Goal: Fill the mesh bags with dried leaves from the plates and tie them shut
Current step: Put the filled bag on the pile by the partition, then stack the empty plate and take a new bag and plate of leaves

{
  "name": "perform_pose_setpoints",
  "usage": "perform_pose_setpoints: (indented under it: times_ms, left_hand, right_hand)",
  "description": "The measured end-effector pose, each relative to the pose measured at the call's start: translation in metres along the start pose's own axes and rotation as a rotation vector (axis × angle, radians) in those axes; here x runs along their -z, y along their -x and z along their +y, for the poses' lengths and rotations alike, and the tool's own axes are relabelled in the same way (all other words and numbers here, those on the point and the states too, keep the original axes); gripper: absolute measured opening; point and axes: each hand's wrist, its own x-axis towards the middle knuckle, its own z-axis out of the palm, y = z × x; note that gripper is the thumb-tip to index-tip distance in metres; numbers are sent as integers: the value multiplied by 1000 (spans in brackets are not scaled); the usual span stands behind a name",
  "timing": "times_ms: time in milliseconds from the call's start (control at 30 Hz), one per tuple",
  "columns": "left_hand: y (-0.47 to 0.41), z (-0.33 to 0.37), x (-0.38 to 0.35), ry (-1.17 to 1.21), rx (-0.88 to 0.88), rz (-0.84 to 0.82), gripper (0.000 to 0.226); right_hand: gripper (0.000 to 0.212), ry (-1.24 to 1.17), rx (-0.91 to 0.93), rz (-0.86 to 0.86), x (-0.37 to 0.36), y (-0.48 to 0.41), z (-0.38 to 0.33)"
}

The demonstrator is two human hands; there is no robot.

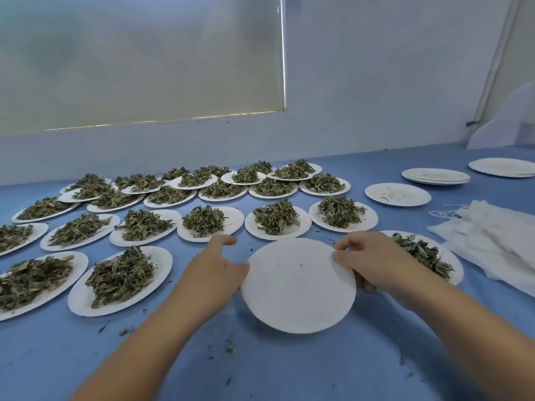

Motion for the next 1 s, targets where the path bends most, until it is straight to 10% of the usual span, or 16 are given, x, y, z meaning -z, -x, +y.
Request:
perform_pose_setpoints:
  times_ms: [233, 600, 1000]
  left_hand:
    - [-48, 54, -40, 552, 20, -5, 21]
    - [-38, 32, -95, -2, -316, -141, 16]
    - [-40, 32, -96, -164, -389, -176, 11]
  right_hand:
    - [5, -530, -110, 78, 78, -30, 8]
    - [8, -900, -219, 431, 148, -131, 49]
    - [15, -589, -345, 533, 155, -146, 67]
